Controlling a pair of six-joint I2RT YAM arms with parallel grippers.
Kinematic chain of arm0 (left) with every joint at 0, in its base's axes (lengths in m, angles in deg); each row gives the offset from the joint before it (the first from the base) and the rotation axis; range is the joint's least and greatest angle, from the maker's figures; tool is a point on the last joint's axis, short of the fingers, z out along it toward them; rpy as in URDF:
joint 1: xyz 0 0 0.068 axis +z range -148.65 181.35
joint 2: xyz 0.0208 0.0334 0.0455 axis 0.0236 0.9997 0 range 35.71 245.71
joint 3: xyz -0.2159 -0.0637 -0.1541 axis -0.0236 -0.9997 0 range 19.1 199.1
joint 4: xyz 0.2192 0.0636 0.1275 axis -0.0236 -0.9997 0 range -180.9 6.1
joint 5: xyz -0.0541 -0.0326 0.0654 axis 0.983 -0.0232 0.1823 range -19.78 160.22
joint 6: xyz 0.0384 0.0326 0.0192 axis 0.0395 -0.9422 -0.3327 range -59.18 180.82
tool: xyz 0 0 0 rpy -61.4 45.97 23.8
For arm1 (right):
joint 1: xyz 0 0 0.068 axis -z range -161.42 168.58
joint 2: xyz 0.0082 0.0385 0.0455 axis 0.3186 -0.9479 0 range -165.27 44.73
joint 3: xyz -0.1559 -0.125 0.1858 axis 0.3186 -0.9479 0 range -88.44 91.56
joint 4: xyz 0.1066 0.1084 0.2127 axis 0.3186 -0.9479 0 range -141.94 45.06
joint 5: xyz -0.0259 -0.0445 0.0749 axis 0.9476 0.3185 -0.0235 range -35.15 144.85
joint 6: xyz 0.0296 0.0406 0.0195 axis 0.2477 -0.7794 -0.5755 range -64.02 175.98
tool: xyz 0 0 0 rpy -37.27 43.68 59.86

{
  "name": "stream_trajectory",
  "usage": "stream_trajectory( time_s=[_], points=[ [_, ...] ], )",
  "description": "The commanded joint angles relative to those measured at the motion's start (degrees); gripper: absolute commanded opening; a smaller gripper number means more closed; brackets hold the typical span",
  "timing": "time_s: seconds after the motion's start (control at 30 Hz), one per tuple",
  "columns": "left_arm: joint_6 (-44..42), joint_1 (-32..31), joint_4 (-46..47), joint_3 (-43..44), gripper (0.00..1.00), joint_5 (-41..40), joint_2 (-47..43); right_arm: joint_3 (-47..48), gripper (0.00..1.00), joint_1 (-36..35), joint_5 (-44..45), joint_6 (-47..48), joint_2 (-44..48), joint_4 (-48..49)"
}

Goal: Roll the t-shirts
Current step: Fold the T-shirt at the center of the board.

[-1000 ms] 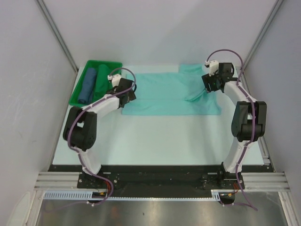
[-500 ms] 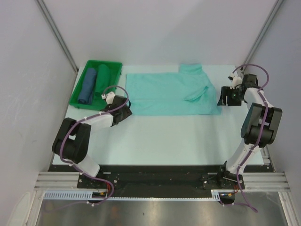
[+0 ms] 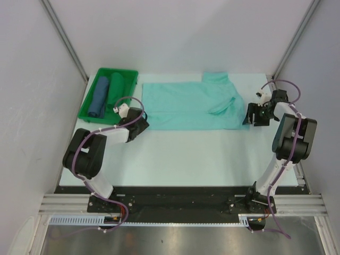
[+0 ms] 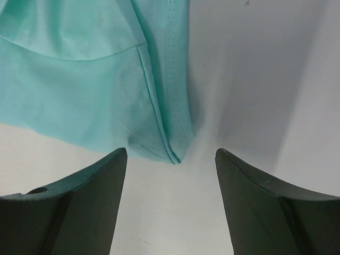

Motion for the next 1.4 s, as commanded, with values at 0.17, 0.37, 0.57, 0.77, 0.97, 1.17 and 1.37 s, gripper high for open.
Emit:
stream_trajectory(
  time_s=[0.17,0.37,0.57,0.77,0.97,1.17,1.37],
  points=[
    [1.47,0.55,-1.93,3.00,0.56,-1.74,2.91,-0.99,0.69,-2.29,3.65,-1.62,-2.81,4.04],
    [0.68,0.46,-3.86,5.46,0.29,-2.09,4.49,-0.99,0.59,-2.73,5.76,-2.06,-2.81,4.92],
    [-1.08,-0.24,-6.50,7.31,0.00,-3.84,3.54,-0.99,0.20,-2.29,6.82,-1.63,-1.49,4.39],
    [-1.25,-1.56,-12.21,4.15,0.00,-7.36,-2.96,-1.08,0.00,1.48,5.68,1.70,2.46,-1.05],
    [0.24,-4.71,-15.99,-2.26,0.00,-8.33,-10.35,-3.97,0.00,6.84,3.48,7.51,8.96,-9.13],
    [6.91,-11.48,-20.82,-11.03,0.00,-10.53,-17.47,-12.40,0.00,9.48,5.14,16.65,17.47,-14.42],
    [12.80,-16.41,-23.19,-16.77,0.01,-10.88,-22.65,-20.24,0.00,12.99,6.29,22.80,22.67,-15.65]
  ],
)
